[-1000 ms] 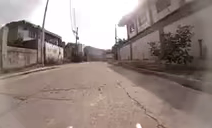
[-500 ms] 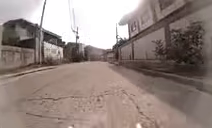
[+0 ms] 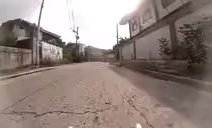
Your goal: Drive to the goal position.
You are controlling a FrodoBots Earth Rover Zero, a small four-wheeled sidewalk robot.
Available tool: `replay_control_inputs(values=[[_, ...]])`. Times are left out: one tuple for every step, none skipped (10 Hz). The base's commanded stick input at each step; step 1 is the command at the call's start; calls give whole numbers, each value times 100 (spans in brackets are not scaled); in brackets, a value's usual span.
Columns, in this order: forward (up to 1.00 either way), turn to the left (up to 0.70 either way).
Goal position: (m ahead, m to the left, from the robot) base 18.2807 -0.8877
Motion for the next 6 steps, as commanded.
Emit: replay_control_inputs(values=[[100,0],[100,0],[100,0],[100,0],[100,0],[100,0]])
